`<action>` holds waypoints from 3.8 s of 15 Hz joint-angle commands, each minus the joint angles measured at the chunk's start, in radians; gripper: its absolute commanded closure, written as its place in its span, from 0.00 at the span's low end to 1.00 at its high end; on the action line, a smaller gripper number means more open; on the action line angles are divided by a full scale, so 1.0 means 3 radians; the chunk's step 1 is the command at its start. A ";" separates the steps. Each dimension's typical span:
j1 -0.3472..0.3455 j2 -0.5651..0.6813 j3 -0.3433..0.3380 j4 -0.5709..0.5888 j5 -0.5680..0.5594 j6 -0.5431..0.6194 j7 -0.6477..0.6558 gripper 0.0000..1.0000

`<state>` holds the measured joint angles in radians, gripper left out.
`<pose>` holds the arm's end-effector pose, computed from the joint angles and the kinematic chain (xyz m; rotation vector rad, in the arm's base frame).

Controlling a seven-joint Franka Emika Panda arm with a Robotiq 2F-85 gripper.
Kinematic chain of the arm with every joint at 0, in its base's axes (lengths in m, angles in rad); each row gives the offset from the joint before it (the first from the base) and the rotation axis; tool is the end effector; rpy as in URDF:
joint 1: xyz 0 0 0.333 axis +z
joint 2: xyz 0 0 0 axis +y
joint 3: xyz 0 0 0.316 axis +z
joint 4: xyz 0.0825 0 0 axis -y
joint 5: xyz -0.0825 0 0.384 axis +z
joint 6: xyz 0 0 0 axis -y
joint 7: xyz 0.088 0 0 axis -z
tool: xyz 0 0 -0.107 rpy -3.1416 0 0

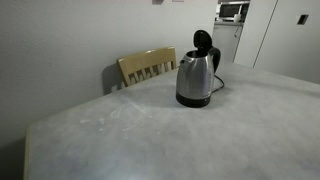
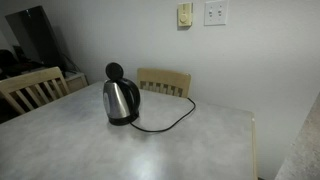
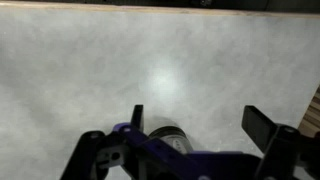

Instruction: Close the kettle lid

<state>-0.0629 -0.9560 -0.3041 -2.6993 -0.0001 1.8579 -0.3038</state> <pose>0.2674 -0.1069 0.4905 -2.9191 -0.0735 -0.2276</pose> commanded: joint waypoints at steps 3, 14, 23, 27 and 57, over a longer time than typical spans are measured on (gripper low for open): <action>0.0015 0.0116 0.0006 0.0082 0.0022 -0.0061 -0.0105 0.00; 0.0387 0.1440 0.0171 0.1345 -0.0110 -0.0394 -0.0485 0.00; 0.0367 0.2503 0.0357 0.2353 -0.0211 -0.0480 -0.1162 0.00; 0.0315 0.2474 0.0422 0.2304 -0.0138 -0.0497 -0.1083 0.00; 0.0029 0.3743 0.0614 0.3528 0.1071 -0.0228 0.0548 1.00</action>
<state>-0.0282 0.0995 -0.1457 -1.7083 0.3372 1.7848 -0.2169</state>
